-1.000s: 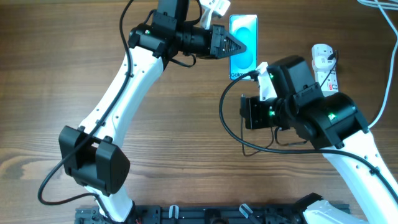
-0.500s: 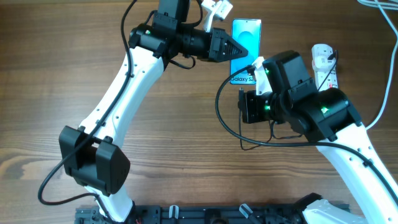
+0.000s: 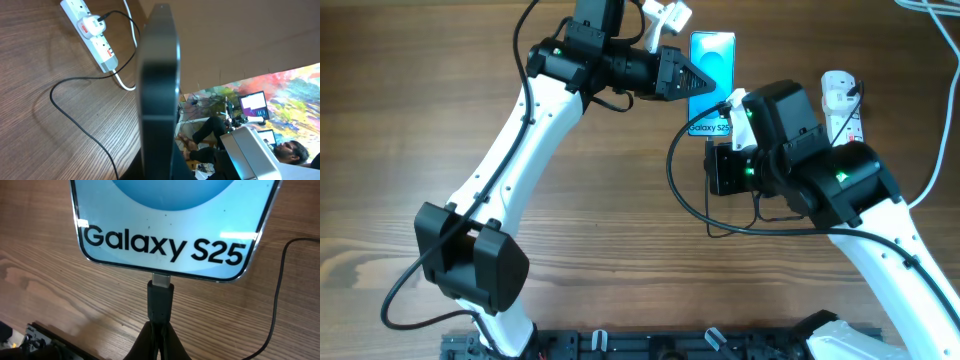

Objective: Plug charger to phone and switch on socket
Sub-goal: 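Push the USB-C plug up into the phone's bottom port with the right gripper, then lower the connected phone onto the table with both grippers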

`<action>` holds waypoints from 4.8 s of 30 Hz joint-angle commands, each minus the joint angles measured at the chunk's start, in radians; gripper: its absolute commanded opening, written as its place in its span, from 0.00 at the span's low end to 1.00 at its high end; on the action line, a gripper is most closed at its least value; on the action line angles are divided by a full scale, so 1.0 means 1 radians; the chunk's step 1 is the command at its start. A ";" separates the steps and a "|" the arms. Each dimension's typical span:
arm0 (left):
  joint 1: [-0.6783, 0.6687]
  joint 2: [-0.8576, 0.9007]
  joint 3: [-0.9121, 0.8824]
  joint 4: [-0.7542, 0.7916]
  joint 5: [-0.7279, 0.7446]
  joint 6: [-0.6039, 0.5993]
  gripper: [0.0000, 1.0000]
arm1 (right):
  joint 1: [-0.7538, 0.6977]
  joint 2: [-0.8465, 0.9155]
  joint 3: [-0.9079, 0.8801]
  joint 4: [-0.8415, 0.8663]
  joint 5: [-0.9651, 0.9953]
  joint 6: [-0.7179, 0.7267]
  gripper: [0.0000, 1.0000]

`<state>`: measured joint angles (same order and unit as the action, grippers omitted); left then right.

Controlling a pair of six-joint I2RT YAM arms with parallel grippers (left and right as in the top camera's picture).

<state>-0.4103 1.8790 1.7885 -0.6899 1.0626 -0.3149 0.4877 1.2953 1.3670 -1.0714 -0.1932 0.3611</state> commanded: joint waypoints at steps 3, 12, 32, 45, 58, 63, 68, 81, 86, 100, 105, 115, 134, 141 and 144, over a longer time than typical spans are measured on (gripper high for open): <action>0.002 -0.030 0.011 0.000 0.018 0.019 0.04 | 0.000 0.004 0.009 0.008 -0.019 0.006 0.04; 0.003 -0.030 0.011 0.001 0.022 0.019 0.04 | 0.000 0.041 0.009 -0.002 -0.031 0.006 0.04; 0.003 -0.030 0.011 -0.029 -0.019 0.069 0.04 | -0.001 0.040 0.010 0.009 -0.006 0.007 0.04; 0.003 -0.030 0.011 -0.029 -0.016 0.015 0.04 | -0.001 0.040 0.010 0.004 -0.047 0.009 0.04; 0.003 -0.030 0.011 -0.034 0.003 0.016 0.04 | -0.001 0.040 0.010 0.022 -0.008 0.057 0.04; 0.002 -0.030 0.011 -0.037 0.003 0.016 0.04 | -0.001 0.040 0.010 0.031 0.006 0.058 0.04; 0.002 -0.030 0.011 -0.042 0.003 0.016 0.04 | -0.009 0.040 0.010 0.035 0.021 0.048 0.04; 0.003 -0.030 0.011 -0.045 0.003 0.023 0.04 | -0.010 0.040 0.011 0.048 0.029 0.035 0.04; 0.002 -0.030 0.011 -0.053 0.003 0.023 0.04 | -0.010 0.040 0.013 0.058 0.041 0.034 0.04; 0.000 -0.029 0.011 -0.105 0.074 -0.007 0.04 | -0.010 0.040 0.013 0.181 0.058 0.053 0.05; -0.005 -0.030 0.011 -0.112 0.074 -0.006 0.04 | -0.010 0.040 0.013 0.199 0.058 0.061 0.06; -0.002 -0.030 0.011 -0.120 0.001 -0.008 0.04 | -0.010 0.029 0.013 0.167 0.058 0.060 0.25; -0.005 0.100 0.010 -0.378 -0.463 0.046 0.04 | -0.010 -0.011 0.013 0.006 0.057 0.229 1.00; -0.003 0.245 0.010 -0.372 -0.474 0.046 0.04 | -0.010 0.029 0.012 -0.041 0.058 0.218 0.99; -0.003 0.280 0.010 -0.372 -0.531 0.046 0.04 | -0.010 0.054 -0.005 -0.040 0.035 0.218 1.00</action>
<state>-0.4107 2.1304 1.7969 -1.0660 0.5720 -0.2893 0.4808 1.3216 1.3582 -1.1114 -0.1490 0.5648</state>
